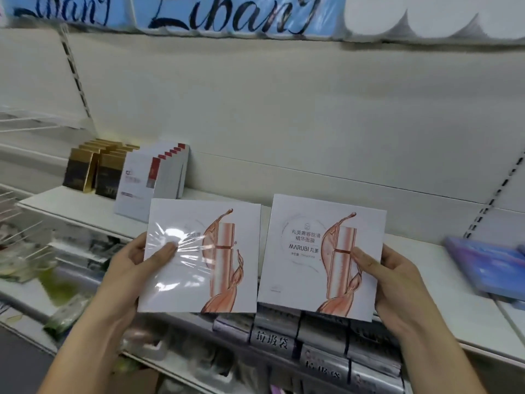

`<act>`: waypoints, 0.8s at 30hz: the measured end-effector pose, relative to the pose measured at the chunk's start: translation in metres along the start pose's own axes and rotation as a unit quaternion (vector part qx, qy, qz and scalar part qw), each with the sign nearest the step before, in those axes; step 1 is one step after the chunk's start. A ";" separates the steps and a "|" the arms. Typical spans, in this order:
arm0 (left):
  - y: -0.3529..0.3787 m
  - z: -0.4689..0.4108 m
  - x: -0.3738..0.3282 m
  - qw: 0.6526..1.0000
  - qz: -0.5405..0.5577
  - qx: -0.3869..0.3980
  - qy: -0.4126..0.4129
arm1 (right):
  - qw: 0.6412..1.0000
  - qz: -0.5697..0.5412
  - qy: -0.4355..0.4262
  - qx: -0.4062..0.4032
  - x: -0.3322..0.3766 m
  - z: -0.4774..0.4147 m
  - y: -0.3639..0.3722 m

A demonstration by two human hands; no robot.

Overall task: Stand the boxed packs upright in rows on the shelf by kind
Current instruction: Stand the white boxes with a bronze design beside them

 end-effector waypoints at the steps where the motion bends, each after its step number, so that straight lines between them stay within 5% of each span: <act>1: -0.011 -0.003 0.004 1.000 0.004 0.002 -0.007 | 1.000 0.003 0.006 -0.002 -0.007 0.001 0.009; 24: -0.069 -0.131 -0.013 0.999 0.016 -0.027 -0.025 | 0.999 -0.036 0.012 0.019 -0.049 -0.113 0.072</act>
Point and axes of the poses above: each hand's wrist, its own z-axis away from the middle knuckle, its own y-axis out of the palm, x = y × z, the point moved 4 cm from there along -z, towards the middle knuckle, and after that the axes turned 11 degrees about -z, right-handed, at the moved point
